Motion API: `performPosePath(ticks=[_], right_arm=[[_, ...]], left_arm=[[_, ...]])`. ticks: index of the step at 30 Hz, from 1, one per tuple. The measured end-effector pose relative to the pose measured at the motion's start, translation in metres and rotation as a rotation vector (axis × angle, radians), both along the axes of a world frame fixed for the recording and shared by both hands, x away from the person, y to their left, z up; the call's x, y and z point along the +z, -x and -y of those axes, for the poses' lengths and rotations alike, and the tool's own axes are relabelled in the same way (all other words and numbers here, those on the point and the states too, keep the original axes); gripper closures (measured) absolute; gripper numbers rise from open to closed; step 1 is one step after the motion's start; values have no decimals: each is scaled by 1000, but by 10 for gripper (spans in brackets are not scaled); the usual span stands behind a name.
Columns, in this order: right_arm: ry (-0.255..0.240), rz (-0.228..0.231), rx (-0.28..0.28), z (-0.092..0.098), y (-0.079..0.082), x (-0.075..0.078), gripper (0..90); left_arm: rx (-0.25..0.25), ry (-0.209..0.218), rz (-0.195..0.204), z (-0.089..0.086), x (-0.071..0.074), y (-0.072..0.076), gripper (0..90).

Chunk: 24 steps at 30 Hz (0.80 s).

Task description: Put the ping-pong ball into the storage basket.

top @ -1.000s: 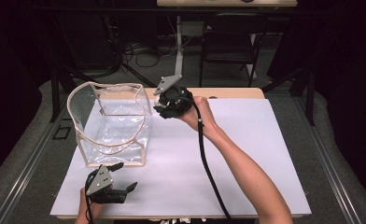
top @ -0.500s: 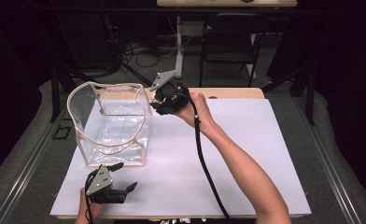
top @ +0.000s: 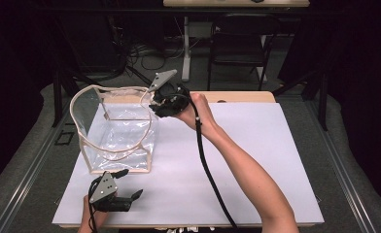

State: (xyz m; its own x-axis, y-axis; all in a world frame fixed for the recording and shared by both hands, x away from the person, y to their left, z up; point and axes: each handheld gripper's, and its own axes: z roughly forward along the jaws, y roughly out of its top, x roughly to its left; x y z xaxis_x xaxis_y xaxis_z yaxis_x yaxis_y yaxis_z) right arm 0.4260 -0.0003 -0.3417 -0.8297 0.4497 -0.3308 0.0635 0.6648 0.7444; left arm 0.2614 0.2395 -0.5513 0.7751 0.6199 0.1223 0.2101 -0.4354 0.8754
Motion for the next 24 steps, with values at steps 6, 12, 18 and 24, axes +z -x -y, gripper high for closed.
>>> performPosePath(ticks=[6,12,18,24], right_arm=[[4,-4,2,-6,-2,-1,507],[10,-6,2,-10,-5,-1,508],[19,-7,4,-16,-6,-1,508],[23,-9,16,-23,-5,0,508]], left_arm=[[1,0,0,0,0,0,162],[1,-1,1,0,0,0,162],[0,-2,0,0,0,0,162],[1,-1,0,0,0,0,162]])
